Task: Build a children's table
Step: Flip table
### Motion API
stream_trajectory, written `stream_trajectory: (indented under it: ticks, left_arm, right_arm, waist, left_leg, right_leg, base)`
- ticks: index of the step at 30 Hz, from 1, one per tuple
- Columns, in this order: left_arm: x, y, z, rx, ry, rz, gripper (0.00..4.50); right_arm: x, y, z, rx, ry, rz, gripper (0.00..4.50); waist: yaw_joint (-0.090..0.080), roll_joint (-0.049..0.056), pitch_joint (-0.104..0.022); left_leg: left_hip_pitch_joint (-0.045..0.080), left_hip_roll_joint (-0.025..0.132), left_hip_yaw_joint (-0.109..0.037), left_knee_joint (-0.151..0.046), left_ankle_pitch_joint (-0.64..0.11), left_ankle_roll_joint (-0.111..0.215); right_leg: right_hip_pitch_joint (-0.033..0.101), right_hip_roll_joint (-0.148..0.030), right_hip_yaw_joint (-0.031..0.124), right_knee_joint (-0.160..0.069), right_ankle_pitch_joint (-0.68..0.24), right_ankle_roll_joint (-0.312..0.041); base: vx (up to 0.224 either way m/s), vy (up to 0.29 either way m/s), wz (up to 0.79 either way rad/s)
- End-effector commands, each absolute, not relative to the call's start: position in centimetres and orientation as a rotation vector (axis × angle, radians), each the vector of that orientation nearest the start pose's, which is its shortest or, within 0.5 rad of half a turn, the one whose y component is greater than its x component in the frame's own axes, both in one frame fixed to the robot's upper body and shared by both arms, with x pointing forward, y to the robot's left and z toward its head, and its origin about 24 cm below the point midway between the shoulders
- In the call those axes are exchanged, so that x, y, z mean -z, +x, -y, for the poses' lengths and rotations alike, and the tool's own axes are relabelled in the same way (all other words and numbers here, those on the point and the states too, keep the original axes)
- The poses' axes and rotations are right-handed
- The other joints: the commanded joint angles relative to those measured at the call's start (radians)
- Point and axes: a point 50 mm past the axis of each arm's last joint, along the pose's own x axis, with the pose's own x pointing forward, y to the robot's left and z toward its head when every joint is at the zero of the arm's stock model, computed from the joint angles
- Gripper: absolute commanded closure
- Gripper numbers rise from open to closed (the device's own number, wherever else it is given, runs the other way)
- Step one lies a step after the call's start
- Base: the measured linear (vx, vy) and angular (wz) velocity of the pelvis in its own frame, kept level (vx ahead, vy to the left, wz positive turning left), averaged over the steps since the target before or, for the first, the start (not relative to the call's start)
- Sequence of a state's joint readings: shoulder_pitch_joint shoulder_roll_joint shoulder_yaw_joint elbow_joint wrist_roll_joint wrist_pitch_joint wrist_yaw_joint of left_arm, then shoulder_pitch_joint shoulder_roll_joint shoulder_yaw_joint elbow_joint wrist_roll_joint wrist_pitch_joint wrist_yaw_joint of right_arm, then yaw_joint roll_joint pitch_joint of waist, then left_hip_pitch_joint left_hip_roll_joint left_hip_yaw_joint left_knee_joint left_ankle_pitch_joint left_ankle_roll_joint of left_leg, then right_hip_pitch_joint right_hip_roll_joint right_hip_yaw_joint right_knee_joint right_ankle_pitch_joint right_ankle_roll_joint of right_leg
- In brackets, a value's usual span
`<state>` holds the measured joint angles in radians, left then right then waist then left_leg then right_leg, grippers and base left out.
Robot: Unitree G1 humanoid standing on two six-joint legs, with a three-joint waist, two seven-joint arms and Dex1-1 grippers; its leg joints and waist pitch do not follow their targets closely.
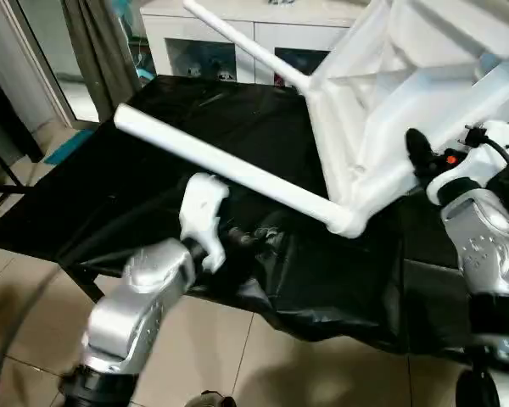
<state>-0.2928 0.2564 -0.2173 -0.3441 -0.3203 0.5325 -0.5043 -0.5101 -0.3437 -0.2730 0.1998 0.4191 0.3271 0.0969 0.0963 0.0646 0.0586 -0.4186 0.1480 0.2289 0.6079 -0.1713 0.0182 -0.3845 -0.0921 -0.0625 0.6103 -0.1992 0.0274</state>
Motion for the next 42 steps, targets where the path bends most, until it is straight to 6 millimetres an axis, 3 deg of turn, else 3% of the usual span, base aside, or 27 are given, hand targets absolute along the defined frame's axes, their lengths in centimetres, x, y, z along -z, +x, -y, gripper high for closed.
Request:
stream_trajectory:
  ticks: [1, 3, 4, 7, 11, 13, 16, 19, 21, 22, 23, 25, 26, 28, 31, 33, 34, 37, 38, 39, 40, 42]
  left_arm:
    - [-15.2, 25.2, -7.0, 1.032, 0.079, 0.068, 0.00]
    - [-15.9, 24.8, -6.6, 1.068, 0.097, 0.095, 0.00]
    - [-16.2, 24.7, -6.4, 1.081, 0.105, 0.109, 0.00]
    - [-17.0, 24.6, -6.1, 1.093, 0.131, 0.144, 0.00]
    - [-17.5, 25.6, -6.3, 1.011, 0.171, 0.179, 0.00]
    - [-18.1, 26.4, -6.5, 0.949, 0.253, 0.221, 0.00]
    - [-18.4, 26.8, -6.7, 0.922, 0.320, 0.245, 0.00]
    - [-18.6, 27.0, -6.8, 0.905, 0.354, 0.260, 0.00]
    - [-20.4, 27.9, -7.0, 0.833, 0.474, 0.364, 0.00]
    - [-20.4, 27.9, -7.0, 0.833, 0.474, 0.364, 0.00]
    - [-20.9, 28.0, -7.0, 0.821, 0.510, 0.395, 0.00]
    - [-21.5, 28.3, -7.1, 0.797, 0.579, 0.435, 0.00]
    - [-22.5, 28.9, -7.4, 0.738, 0.711, 0.509, 0.00]
    - [-22.5, 28.9, -7.4, 0.738, 0.711, 0.509, 0.00]
    - [-24.5, 30.0, -8.2, 0.613, 0.865, 0.641, 0.00]
    - [-24.5, 30.0, -8.2, 0.613, 0.865, 0.641, 0.00]
    - [-25.6, 30.5, -8.8, 0.553, 0.941, 0.708, 0.00]
    - [-26.2, 30.8, -9.3, 0.523, 0.986, 0.759, 0.00]
    - [-26.4, 30.9, -9.4, 0.517, 0.998, 0.778, 0.00]
    - [-27.0, 30.9, -9.8, 0.470, 1.049, 0.852, 0.00]
    - [-27.2, 30.8, -9.9, 0.456, 1.060, 0.877, 0.00]
    - [-27.8, 30.6, -10.0, 0.426, 1.062, 0.944, 0.00]
  right_arm:
    - [-13.7, 33.1, 25.2, 0.128, 0.041, 0.011, 2.41]
    - [-13.7, 32.9, 25.1, 0.142, 0.031, 0.009, 2.41]
    - [-13.8, 32.9, 25.0, 0.144, 0.021, 0.006, 2.42]
    - [-14.0, 32.8, 24.8, 0.146, -0.033, -0.002, 2.43]
    - [-14.0, 32.6, 24.7, 0.155, -0.083, -0.017, 2.43]
    - [-14.1, 32.4, 24.8, 0.175, -0.159, -0.037, 2.43]
    - [-14.3, 32.3, 24.8, 0.183, -0.198, -0.041, 2.45]
    - [-14.4, 32.3, 24.9, 0.188, -0.209, -0.043, 2.47]
    - [-14.6, 32.2, 25.1, 0.209, -0.281, -0.066, 2.48]
    - [-14.6, 32.2, 25.1, 0.209, -0.281, -0.066, 2.49]
    - [-14.5, 32.3, 25.3, 0.215, -0.307, -0.076, 2.49]
    - [-14.2, 32.3, 25.2, 0.191, -0.322, -0.080, 1.93]
    - [-13.7, 32.5, 25.0, 0.138, -0.329, -0.076, 1.93]
    - [-13.7, 32.5, 25.0, 0.138, -0.329, -0.076, 1.72]
    - [-13.6, 32.8, 24.9, 0.113, -0.362, -0.030, 1.43]
    - [-13.6, 32.8, 24.9, 0.113, -0.362, -0.030, 1.43]
    - [-13.8, 32.5, 24.5, 0.098, -0.385, 0.053, 1.43]
    - [-13.6, 31.9, 24.2, 0.100, -0.393, 0.122, 1.43]
    - [-13.4, 31.6, 24.2, 0.106, -0.394, 0.139, 1.43]
    - [-13.3, 30.6, 24.0, 0.124, -0.336, 0.224, 1.43]
    - [-13.3, 30.3, 24.0, 0.131, -0.318, 0.251, 1.43]
    - [-13.3, 29.5, 23.7, 0.125, -0.319, 0.303, 1.43]
  waist:
    - [-0.006, -0.022, -0.062]
    - [-0.007, -0.024, -0.061]
    - [-0.007, -0.016, -0.062]
    - [-0.012, -0.022, -0.060]
    - [-0.016, -0.022, -0.059]
    - [-0.017, -0.027, -0.058]
    - [-0.016, -0.024, -0.058]
    - [-0.017, -0.023, -0.060]
    - [-0.016, -0.024, -0.062]
    - [-0.015, -0.023, -0.065]
    - [-0.016, -0.022, -0.064]
    - [-0.015, -0.022, -0.065]
    - [-0.015, -0.021, -0.066]
    - [-0.017, -0.023, -0.066]
    - [-0.019, -0.019, -0.070]
    - [-0.019, -0.021, -0.071]
    - [-0.019, -0.020, -0.071]
    - [-0.016, -0.012, -0.074]
    - [-0.015, -0.014, -0.074]
    - [-0.017, -0.004, -0.072]
    - [-0.014, -0.005, -0.072]
    - [-0.017, -0.007, -0.075]
  left_leg:
    - [0.053, 0.084, -0.054, -0.085, -0.230, -0.030]
    - [0.048, 0.083, -0.055, -0.086, -0.225, -0.038]
    - [0.048, 0.082, -0.056, -0.085, -0.223, -0.041]
    - [0.048, 0.081, -0.056, -0.087, -0.249, -0.051]
    - [0.050, 0.082, -0.058, -0.088, -0.269, -0.063]
    - [0.051, 0.082, -0.059, -0.088, -0.279, -0.070]
    - [0.051, 0.082, -0.062, -0.090, -0.284, -0.074]
    - [0.057, 0.083, -0.061, -0.089, -0.291, -0.084]
    - [0.054, 0.083, -0.062, -0.090, -0.284, -0.082]
    - [0.059, 0.082, -0.060, -0.087, -0.276, -0.087]
    - [0.057, 0.083, -0.061, -0.088, -0.274, -0.088]
    - [0.055, 0.083, -0.061, -0.086, -0.268, -0.086]
    - [0.050, 0.081, -0.063, -0.086, -0.263, -0.077]
    - [0.051, 0.080, -0.062, -0.084, -0.270, -0.076]
    - [0.047, 0.080, -0.064, -0.081, -0.253, -0.070]
    - [0.045, 0.081, -0.065, -0.081, -0.227, -0.060]
    - [0.043, 0.082, -0.065, -0.080, -0.215, -0.053]
    - [0.041, 0.080, -0.062, -0.073, -0.177, -0.027]
    - [0.042, 0.080, -0.060, -0.071, -0.173, -0.017]
    - [0.040, 0.079, -0.062, -0.073, -0.181, -0.011]
    - [0.042, 0.081, -0.062, -0.073, -0.194, -0.009]
    - [0.042, 0.083, -0.067, -0.076, -0.189, -0.001]
  right_leg:
    - [0.004, -0.067, 0.050, -0.083, -0.263, -0.141]
    - [0.009, -0.067, 0.049, -0.080, -0.259, -0.142]
    - [0.009, -0.067, 0.049, -0.078, -0.253, -0.141]
    - [0.011, -0.064, 0.049, -0.081, -0.267, -0.136]
    - [0.010, -0.063, 0.050, -0.084, -0.292, -0.122]
    - [0.010, -0.064, 0.051, -0.086, -0.294, -0.117]
    - [0.011, -0.064, 0.051, -0.087, -0.302, -0.113]
    - [0.007, -0.065, 0.052, -0.083, -0.276, -0.120]
    - [0.010, -0.062, 0.052, -0.083, -0.259, -0.123]
    - [0.008, -0.063, 0.053, -0.078, -0.236, -0.127]
    - [0.011, -0.063, 0.052, -0.077, -0.228, -0.131]
    - [0.013, -0.067, 0.052, -0.077, -0.211, -0.142]
    - [0.017, -0.067, 0.050, -0.077, -0.205, -0.142]
    - [0.017, -0.068, 0.051, -0.077, -0.220, -0.138]
    - [0.020, -0.068, 0.049, -0.073, -0.192, -0.159]
    - [0.024, -0.068, 0.047, -0.066, -0.150, -0.172]
    - [0.024, -0.069, 0.047, -0.065, -0.133, -0.178]
    - [0.025, -0.068, 0.046, -0.058, -0.069, -0.191]
    - [0.023, -0.067, 0.046, -0.060, -0.059, -0.190]
    - [0.023, -0.066, 0.046, -0.059, -0.049, -0.195]
    - [0.020, -0.068, 0.047, -0.063, -0.053, -0.188]
    - [0.027, -0.066, 0.043, -0.055, -0.033, -0.202]
  base:
    - [0.000, 0.000, 0.00]
    - [0.000, 0.000, 0.00]
    - [0.000, 0.000, 0.00]
    - [0.000, 0.000, 0.00]
    - [0.000, 0.000, 0.00]
    - [0.000, 0.000, 0.00]
    - [0.000, 0.000, 0.00]
    - [0.000, 0.000, 0.00]
    - [0.000, 0.000, 0.00]
    - [0.000, 0.000, 0.00]
    - [0.000, 0.000, 0.00]
    - [0.000, 0.000, 0.00]
    - [0.000, 0.000, 0.00]
    - [0.000, 0.000, 0.00]
    - [0.000, 0.000, 0.00]
    - [0.000, 0.000, 0.00]
    - [0.000, 0.000, 0.00]
    - [0.000, 0.000, 0.00]
    - [0.000, 0.000, 0.00]
    - [0.000, 0.000, 0.00]
    - [0.000, 0.000, 0.00]
    - [0.000, 0.000, 0.00]
